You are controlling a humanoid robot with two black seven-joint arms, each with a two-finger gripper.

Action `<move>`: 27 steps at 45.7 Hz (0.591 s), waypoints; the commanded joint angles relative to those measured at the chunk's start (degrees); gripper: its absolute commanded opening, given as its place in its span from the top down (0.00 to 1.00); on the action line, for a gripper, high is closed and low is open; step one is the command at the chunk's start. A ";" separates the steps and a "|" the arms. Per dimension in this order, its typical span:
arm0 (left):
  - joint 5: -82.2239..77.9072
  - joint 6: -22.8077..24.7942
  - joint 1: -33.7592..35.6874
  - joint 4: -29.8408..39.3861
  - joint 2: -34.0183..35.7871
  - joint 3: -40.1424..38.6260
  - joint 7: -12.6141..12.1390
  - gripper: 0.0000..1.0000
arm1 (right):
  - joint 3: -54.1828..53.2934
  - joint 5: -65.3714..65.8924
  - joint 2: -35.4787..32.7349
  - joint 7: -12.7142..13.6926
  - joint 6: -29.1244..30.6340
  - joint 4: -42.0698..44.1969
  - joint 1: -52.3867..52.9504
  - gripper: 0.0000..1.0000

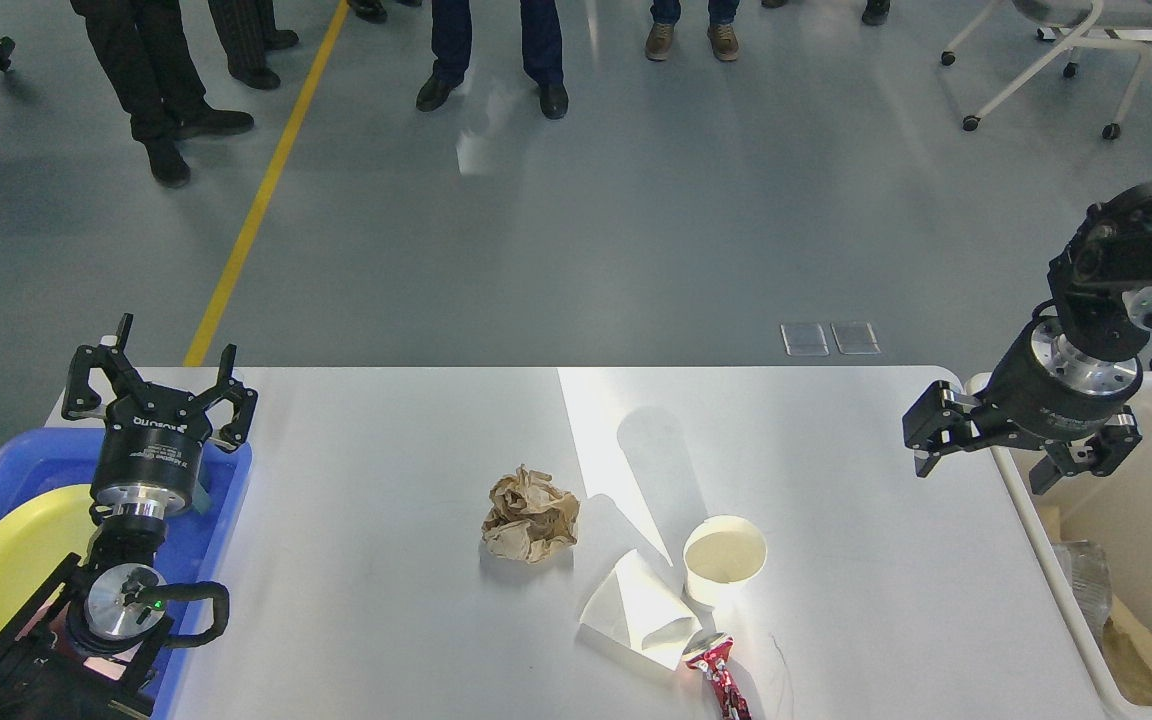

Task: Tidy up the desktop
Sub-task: 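Raise the right gripper out of the bin toward the white paper cup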

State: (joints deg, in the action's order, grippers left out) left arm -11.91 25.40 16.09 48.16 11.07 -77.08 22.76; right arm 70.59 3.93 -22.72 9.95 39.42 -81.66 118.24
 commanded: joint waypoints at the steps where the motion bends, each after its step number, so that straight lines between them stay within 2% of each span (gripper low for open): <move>1: -0.05 0.00 -0.09 0.00 0.00 0.00 0.09 0.04 | 0.17 -0.15 0.13 -0.01 -0.75 -7.54 7.61 0.00; 14: -0.05 0.00 -0.09 0.00 0.00 0.00 0.09 0.04 | 0.08 -3.85 1.36 -0.10 -3.82 -16.25 19.04 0.00; 27: -0.05 0.00 -0.09 0.00 0.00 0.00 0.00 0.04 | -0.98 -5.60 4.00 -0.45 -6.02 -16.78 17.03 0.00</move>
State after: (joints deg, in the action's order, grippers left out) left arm -11.96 25.40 16.01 48.16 11.07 -77.08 22.85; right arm 69.88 -1.43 -19.07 9.59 34.57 -98.76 137.25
